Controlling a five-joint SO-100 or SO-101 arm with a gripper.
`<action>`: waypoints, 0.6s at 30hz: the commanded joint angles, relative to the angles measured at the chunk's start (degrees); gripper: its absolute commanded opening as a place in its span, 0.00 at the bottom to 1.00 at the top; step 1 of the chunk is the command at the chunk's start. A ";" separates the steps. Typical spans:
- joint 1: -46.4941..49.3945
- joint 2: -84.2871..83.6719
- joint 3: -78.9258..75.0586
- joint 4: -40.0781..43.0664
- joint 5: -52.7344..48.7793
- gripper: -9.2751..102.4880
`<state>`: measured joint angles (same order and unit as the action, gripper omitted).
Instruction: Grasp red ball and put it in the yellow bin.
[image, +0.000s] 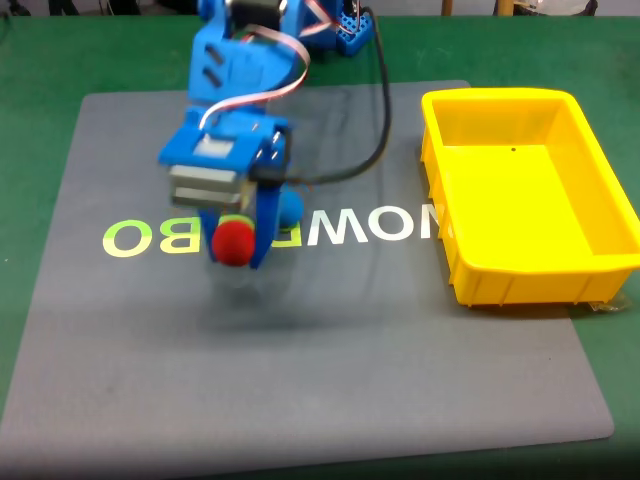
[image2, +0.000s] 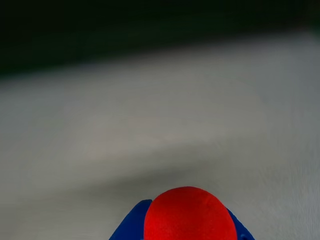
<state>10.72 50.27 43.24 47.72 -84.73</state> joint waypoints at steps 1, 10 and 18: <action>-3.69 9.58 -3.25 2.37 1.67 0.08; -15.91 22.06 5.10 5.10 3.43 0.08; -27.69 30.85 16.17 5.10 4.48 0.08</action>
<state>-13.36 74.62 58.54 52.65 -81.04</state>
